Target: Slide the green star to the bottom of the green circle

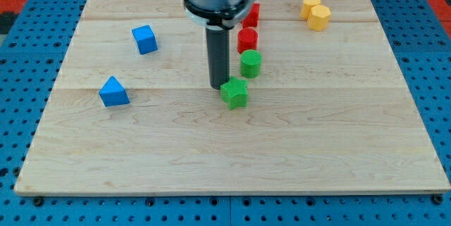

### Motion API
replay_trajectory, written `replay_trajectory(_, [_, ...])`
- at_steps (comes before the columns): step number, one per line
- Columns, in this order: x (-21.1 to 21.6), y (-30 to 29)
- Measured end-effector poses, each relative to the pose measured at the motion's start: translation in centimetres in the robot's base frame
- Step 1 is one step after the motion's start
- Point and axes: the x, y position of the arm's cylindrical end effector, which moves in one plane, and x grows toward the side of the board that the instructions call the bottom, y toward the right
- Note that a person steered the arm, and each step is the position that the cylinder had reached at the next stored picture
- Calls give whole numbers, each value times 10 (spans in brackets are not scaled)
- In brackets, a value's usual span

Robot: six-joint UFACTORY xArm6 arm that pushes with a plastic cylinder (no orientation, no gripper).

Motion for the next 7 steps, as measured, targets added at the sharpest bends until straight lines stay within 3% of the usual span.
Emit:
replay_trajectory(1, [9, 11])
replay_trajectory(2, [17, -41])
replay_trajectory(3, [51, -26])
replay_trajectory(4, [64, 25])
replay_trajectory(6, [62, 34])
replay_trajectory(7, [93, 98])
